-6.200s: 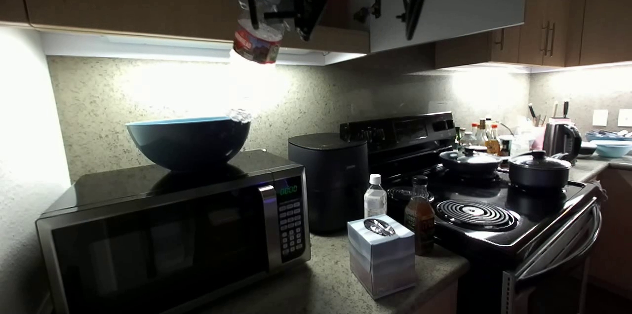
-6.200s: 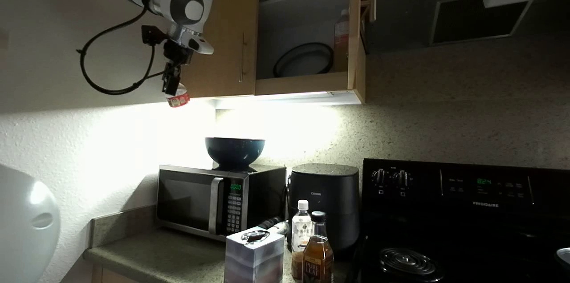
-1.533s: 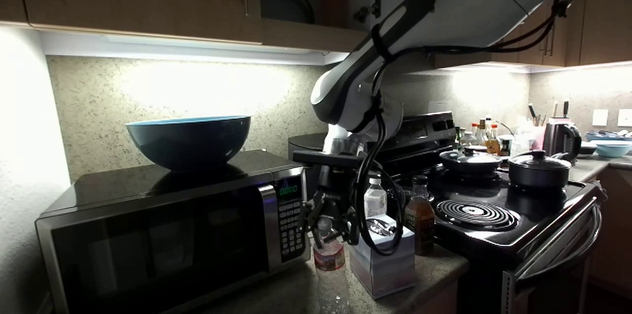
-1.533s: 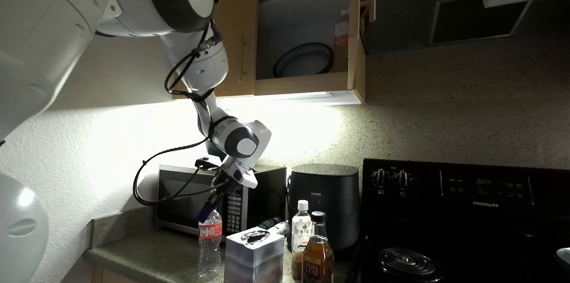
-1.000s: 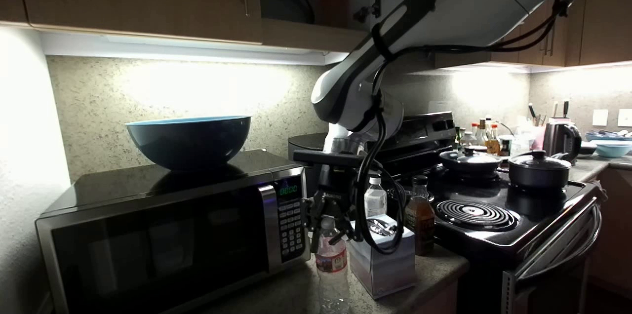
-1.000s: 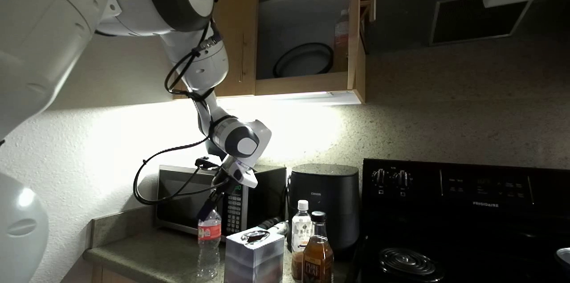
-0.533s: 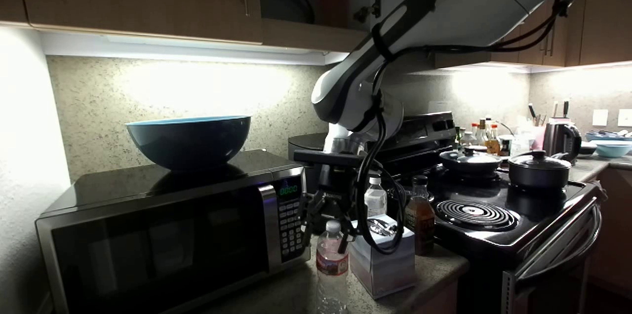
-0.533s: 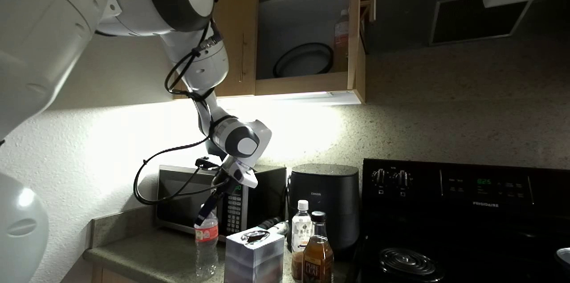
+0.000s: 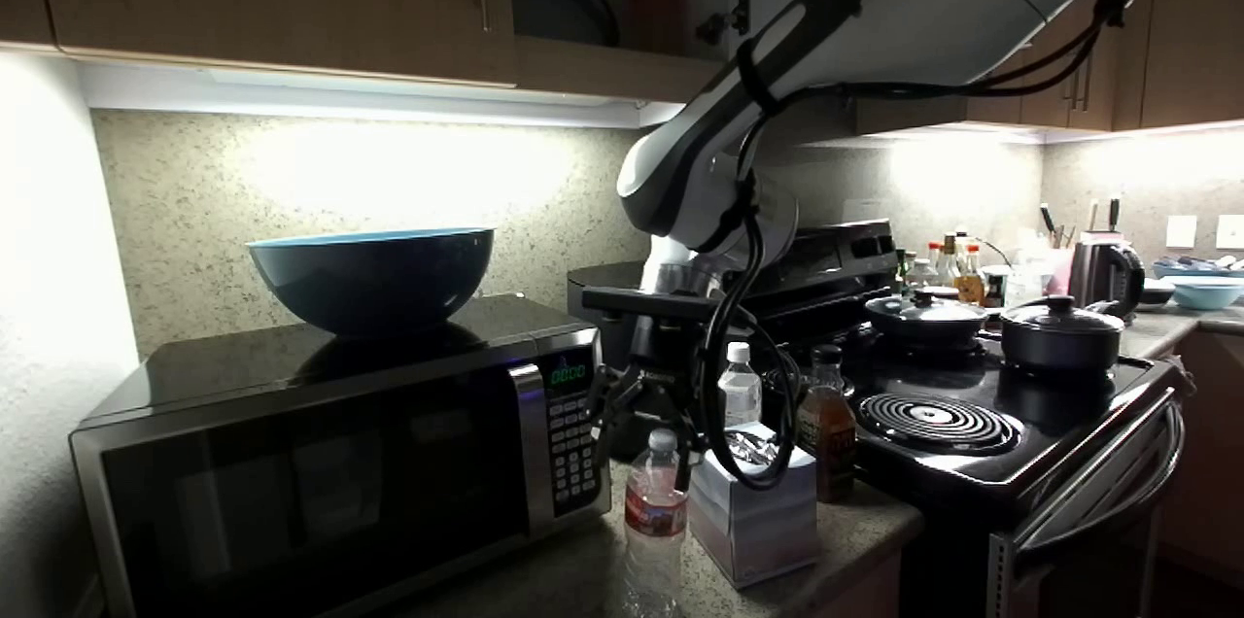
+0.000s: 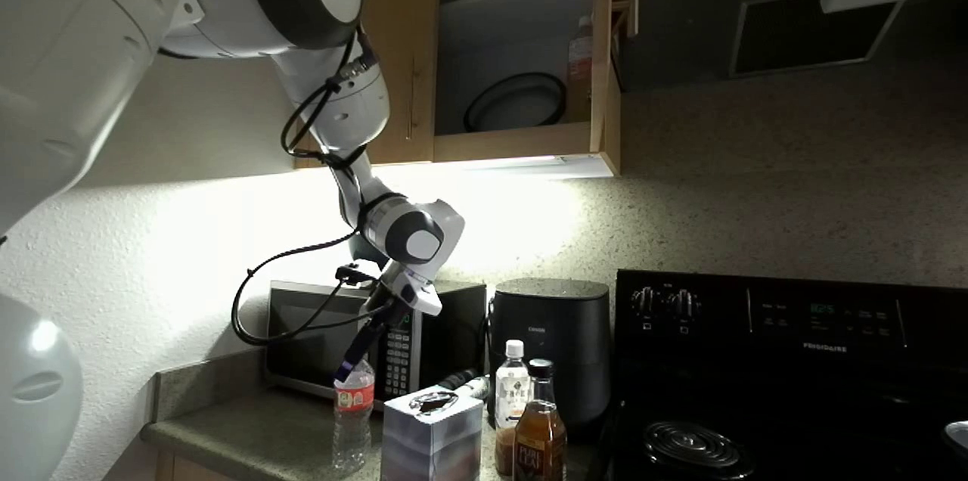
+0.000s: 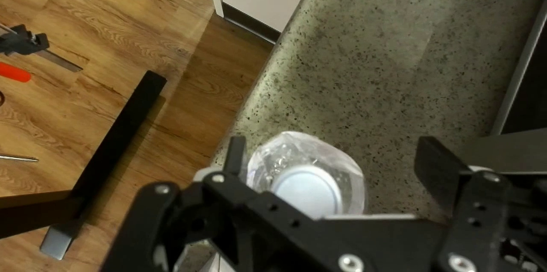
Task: Remove the bottle from the cabinet
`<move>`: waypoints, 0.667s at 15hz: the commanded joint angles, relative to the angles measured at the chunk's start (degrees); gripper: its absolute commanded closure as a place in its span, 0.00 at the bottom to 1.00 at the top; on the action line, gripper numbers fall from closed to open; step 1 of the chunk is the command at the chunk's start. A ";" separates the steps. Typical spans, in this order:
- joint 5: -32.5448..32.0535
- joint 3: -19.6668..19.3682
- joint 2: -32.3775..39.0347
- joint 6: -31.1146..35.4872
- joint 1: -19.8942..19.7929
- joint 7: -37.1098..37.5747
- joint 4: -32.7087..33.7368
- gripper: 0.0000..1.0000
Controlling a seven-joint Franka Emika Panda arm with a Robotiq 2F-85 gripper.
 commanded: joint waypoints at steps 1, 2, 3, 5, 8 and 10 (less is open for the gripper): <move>-0.19 -0.26 -3.23 1.79 0.10 1.70 -2.23 0.00; 0.07 -0.23 -3.88 2.16 0.05 1.52 -2.25 0.00; -0.08 -0.23 -4.66 2.80 0.13 1.52 -2.32 0.00; -0.71 -0.18 -6.70 4.06 0.35 1.69 -2.41 0.00; -1.33 -0.02 -9.07 4.90 0.41 1.86 -2.30 0.00; -1.64 0.19 -10.69 5.45 0.48 1.78 -2.54 0.00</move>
